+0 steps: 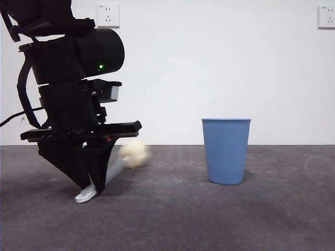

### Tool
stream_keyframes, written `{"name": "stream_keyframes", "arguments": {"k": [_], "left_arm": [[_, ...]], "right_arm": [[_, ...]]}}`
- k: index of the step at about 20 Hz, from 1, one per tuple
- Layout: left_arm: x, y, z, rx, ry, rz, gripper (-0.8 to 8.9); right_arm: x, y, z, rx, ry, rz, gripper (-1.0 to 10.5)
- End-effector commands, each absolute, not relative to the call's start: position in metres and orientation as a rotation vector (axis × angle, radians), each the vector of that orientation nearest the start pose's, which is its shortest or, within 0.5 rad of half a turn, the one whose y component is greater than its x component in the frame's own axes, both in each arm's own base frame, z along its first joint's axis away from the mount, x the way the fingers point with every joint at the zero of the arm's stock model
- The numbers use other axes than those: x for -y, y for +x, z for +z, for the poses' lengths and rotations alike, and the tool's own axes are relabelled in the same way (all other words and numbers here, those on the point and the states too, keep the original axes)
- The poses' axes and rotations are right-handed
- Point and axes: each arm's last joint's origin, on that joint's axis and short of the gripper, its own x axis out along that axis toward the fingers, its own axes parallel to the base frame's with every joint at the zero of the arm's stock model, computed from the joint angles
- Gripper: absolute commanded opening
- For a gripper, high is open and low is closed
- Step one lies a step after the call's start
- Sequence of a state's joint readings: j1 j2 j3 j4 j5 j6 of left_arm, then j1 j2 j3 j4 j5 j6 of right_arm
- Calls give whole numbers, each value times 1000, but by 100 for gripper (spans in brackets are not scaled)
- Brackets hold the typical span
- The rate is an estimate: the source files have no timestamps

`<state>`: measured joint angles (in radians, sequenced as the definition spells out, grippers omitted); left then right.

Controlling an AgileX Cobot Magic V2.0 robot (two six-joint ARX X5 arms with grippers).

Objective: Pick up the cup brush,pick up the cup,insert the brush into the cup,clean the cup,put the cup brush back,put the cup back to the fixed position on the table

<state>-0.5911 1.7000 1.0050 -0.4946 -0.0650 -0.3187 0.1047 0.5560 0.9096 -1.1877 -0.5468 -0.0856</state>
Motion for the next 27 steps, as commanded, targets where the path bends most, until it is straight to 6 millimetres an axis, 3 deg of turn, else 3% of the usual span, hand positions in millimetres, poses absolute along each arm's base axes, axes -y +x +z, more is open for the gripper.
{"name": "stream_keyframes", "arguments": {"k": [1,6,9,14,16,20,27], "left_arm": [[178,263,161,-1207,103,-295,-8],[174,257,175,-1185,129,-316,-8],[168,247,210,-1074,121,-369,-8],[137,203,280,-903,106,-430,-8],[123,181,300,-851,103,-447,-8],[99,146,320,-823,108,-455,-8],[87,129,323,-848,134,-460,-8]], "right_arm": [[-22,65,316,-796,112,645,595],[-22,66,317,-788,110,652,595],[-26,77,320,-758,119,668,595],[-34,114,312,-736,116,687,596],[-37,133,298,-743,117,688,598],[-49,161,252,-787,131,695,599],[-87,194,209,-730,-31,635,599]]}}
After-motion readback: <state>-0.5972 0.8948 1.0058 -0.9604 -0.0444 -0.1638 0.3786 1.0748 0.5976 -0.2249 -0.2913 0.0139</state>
